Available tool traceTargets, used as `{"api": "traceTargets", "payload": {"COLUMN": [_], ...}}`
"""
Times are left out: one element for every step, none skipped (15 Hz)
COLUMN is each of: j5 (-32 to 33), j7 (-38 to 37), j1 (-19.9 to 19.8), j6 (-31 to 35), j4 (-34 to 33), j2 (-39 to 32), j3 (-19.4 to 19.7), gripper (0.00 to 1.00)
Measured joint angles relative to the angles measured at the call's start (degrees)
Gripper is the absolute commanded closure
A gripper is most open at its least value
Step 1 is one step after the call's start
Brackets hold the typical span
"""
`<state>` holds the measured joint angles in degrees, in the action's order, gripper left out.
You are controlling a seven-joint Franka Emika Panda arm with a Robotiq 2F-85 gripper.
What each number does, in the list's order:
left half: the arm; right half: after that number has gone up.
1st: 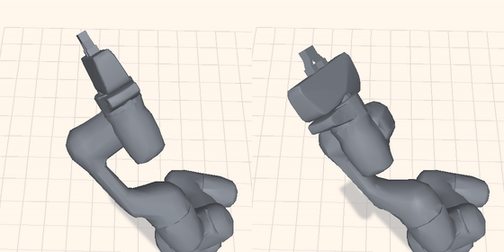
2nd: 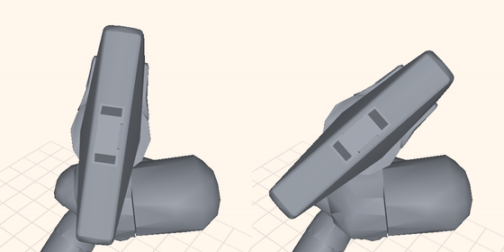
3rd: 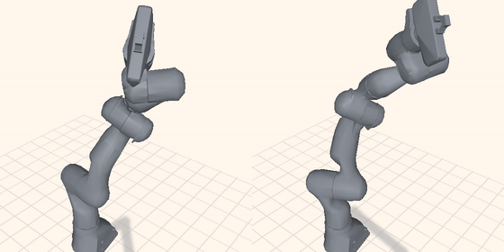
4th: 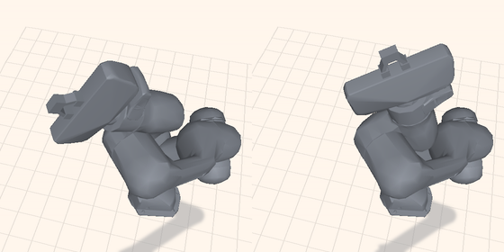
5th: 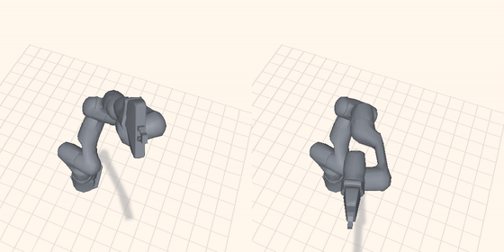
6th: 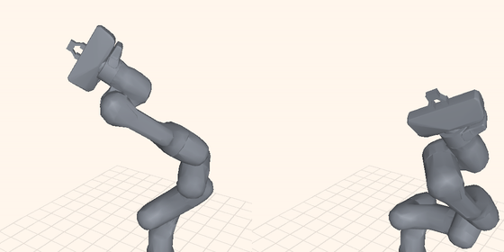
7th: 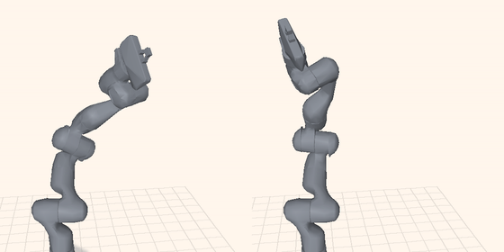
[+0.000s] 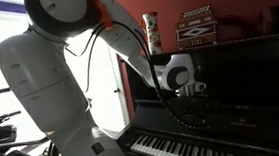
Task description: Press a key on the piano
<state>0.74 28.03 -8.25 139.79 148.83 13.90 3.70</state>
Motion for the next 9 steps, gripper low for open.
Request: {"api": "traceTargets", "payload": {"j5": [0.0, 0.1, 0.4, 0.7, 1.0, 1.0, 1.0, 1.0, 1.0], "j7": [-0.1, -0.3, -0.7, -1.2, -1.6, -1.7, -1.7, -1.7, -1.7], "j1": [0.3, 0.4, 0.5, 0.6, 0.7, 0.9, 1.3, 1.5, 1.6], "j6": [-2.0, -3.8, -5.3, -6.5, -7.6, -7.9, -7.9, -7.9, -7.9], "j4": [0.0, 0.1, 0.1, 0.1, 0.2, 0.2, 0.1, 0.1, 0.1], "j2": [1.7, 3.4, 5.1, 6.7, 8.2, 9.1, 9.3, 9.1, 8.8], "j3": [0.1, 0.2, 0.2, 0.3, 0.4, 0.6, 0.9, 1.1, 1.2], "gripper": [0.00, 0.00, 0.00, 0.00, 0.00, 0.00, 0.00, 0.00, 0.00]}}
